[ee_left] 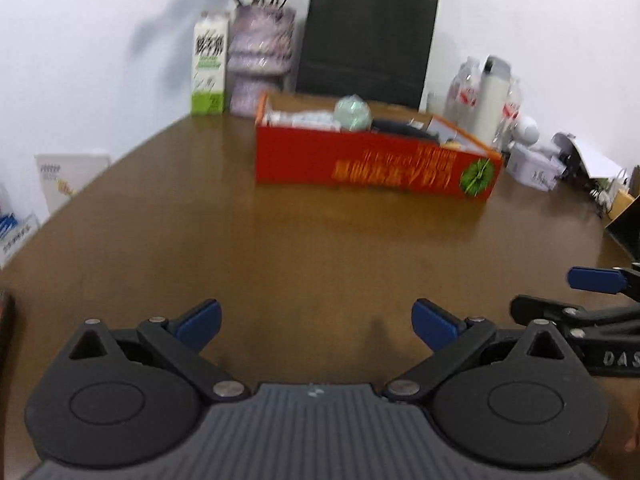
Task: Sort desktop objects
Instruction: 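Withdraw both open tools from the box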
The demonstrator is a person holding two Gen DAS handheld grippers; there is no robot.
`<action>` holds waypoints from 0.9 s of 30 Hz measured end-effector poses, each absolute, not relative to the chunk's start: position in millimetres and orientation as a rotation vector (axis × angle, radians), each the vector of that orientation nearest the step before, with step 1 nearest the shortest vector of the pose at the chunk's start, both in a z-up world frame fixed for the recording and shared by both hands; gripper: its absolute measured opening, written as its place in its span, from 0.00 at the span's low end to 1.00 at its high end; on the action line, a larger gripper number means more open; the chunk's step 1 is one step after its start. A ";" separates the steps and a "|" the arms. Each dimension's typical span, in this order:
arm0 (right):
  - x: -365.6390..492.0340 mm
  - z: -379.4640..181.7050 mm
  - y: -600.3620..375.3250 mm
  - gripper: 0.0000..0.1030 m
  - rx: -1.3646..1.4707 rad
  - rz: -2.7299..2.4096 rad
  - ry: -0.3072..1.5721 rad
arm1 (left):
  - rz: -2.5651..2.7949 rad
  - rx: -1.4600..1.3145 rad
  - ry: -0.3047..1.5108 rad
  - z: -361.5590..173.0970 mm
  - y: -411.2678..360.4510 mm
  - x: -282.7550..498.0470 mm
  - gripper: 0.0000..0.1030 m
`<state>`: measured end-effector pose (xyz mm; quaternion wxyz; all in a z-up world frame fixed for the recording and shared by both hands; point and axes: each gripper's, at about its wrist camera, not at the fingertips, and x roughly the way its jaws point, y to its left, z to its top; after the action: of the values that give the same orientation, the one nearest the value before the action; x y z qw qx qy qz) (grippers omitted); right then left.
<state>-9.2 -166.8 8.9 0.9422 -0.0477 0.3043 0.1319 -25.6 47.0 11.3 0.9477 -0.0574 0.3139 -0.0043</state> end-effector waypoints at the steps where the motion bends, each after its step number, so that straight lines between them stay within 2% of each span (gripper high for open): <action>1: -17.6 4.9 -165.7 0.84 -0.108 0.262 0.618 | -0.006 -0.117 0.643 9.2 47.5 -30.3 1.00; 7: -46.6 -11.9 -163.2 0.84 -0.104 0.270 0.633 | -0.010 -0.083 0.632 5.8 42.4 -49.0 1.00; 15: -46.1 -13.8 -157.3 0.86 -0.106 0.258 0.638 | 0.006 -0.071 0.650 0.8 36.4 -33.2 1.00; 19: -37.4 -14.2 -152.9 0.96 -0.118 0.223 0.661 | 0.014 -0.092 0.667 -1.5 37.1 -22.8 1.00; 27: -10.8 -16.1 -147.6 0.97 -0.045 0.198 0.686 | 0.067 -0.070 0.685 -2.6 36.7 -5.6 1.00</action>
<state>-10.8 -147.6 -16.1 0.9367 -0.0218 0.3359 0.0967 -5.6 36.7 -2.6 0.9408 -0.0341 0.3357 0.0327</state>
